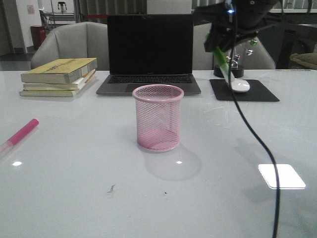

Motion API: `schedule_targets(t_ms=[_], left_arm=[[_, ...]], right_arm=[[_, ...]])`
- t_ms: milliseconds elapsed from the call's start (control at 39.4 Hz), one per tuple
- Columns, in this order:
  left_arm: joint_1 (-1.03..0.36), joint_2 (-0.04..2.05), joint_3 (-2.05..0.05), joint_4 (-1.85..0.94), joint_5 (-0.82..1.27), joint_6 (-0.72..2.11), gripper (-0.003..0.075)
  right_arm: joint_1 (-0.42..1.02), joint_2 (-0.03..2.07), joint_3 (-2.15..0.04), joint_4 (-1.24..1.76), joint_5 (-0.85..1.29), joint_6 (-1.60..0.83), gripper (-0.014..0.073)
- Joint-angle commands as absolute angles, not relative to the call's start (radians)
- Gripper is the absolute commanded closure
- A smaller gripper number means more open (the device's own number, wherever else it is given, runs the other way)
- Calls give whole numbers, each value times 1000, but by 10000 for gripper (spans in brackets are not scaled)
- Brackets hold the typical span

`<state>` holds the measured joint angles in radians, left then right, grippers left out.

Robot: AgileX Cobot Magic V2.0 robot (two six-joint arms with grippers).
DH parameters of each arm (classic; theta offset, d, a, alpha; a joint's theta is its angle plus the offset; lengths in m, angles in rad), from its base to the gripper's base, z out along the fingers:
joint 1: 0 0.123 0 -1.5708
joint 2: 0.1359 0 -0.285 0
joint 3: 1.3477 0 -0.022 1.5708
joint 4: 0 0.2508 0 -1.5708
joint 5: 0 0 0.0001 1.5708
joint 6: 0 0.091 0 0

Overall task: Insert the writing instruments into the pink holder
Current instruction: 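Lift the green marker upright and carry it over the pink holder, then lower the green marker into the holder, open and withdraw right gripper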

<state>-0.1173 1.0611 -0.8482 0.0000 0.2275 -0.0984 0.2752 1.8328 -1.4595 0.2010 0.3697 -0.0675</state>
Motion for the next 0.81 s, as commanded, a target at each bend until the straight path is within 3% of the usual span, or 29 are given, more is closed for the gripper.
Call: schedule_targets(t_ms=[0,330,558,787], left_arm=[[-120,1046,-888,-5,141,-100,346],[-120,1046,-888,-5,141,-100,346],[-120,1046,-888,-5,144,-100,346],[-120,1046,-888,-7,144,-100,346]], right_arm=[[339,1745,-1447,176,189,-79,536],[539,1709,-1215,171,-207,-79,536],[593,1721,-1080,155,-478,-79,536],[593,1736,-1023,155,-537,-79,536]])
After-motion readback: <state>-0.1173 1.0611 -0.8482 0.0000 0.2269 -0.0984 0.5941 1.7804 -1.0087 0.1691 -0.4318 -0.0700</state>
